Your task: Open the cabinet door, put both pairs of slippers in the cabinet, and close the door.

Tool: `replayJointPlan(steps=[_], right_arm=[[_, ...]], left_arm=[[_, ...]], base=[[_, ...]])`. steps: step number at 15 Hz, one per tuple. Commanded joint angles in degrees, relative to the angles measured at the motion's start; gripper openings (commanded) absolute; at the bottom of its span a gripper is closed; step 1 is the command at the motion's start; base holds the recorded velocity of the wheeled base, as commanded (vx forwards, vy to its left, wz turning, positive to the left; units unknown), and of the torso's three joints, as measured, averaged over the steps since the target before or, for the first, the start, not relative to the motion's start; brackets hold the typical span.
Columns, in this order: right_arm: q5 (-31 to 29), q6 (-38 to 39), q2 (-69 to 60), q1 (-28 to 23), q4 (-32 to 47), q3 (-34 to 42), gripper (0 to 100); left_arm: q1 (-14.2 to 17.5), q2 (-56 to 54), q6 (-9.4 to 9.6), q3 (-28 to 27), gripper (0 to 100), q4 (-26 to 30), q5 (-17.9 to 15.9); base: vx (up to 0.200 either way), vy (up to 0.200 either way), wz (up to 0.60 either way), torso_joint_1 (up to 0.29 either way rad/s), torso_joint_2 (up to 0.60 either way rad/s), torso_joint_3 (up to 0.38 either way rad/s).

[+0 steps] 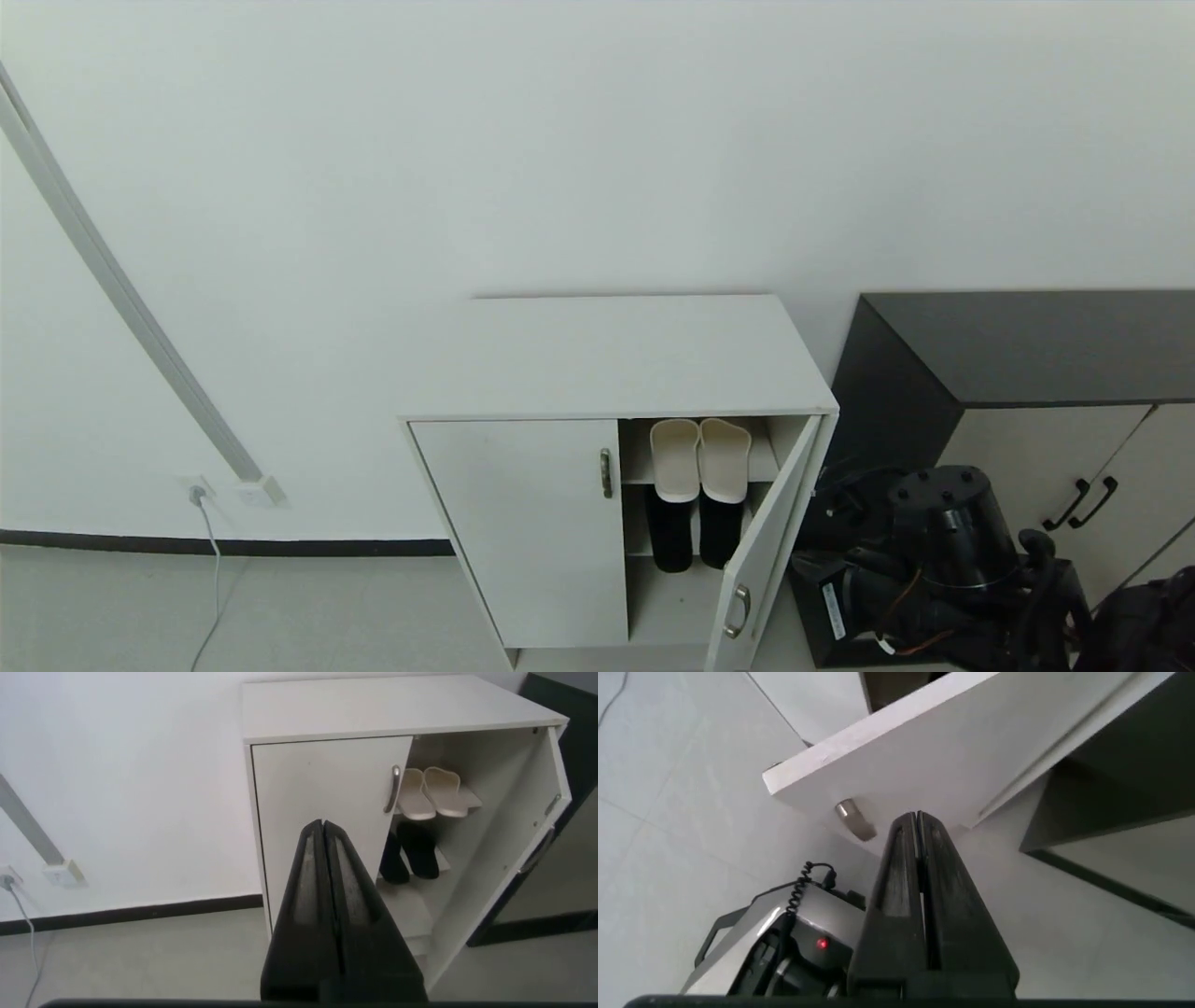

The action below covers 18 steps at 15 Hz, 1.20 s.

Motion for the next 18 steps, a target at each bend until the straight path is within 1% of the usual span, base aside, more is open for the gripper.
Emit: replayJointPlan(steps=[1, 6, 18], right_arm=[[0.3, 0.3, 3.2, 0.0, -0.4, -1.7, 0], [0.3, 0.7, 11.0, -0.1, -1.6, -9.7, 0], [0.3, 1.6, 21.4, -2.8, -2.9, -23.3, 0]], left_arm=[[0.0, 0.1, 0.0, 0.0, 0, 0.0, 0.0], [0.0, 0.1, -0.09, 0.0, 0, 0.0, 0.0], [0.0, 0.1, 0.0, 0.0, 0, 0.0, 0.1]], base=[[0.0, 0.0, 0.0, 0.0, 0.0, 0.0], [0.0, 0.0, 0.0, 0.0, 0.0, 0.0], [0.0, 0.0, 0.0, 0.0, 0.0, 0.0]])
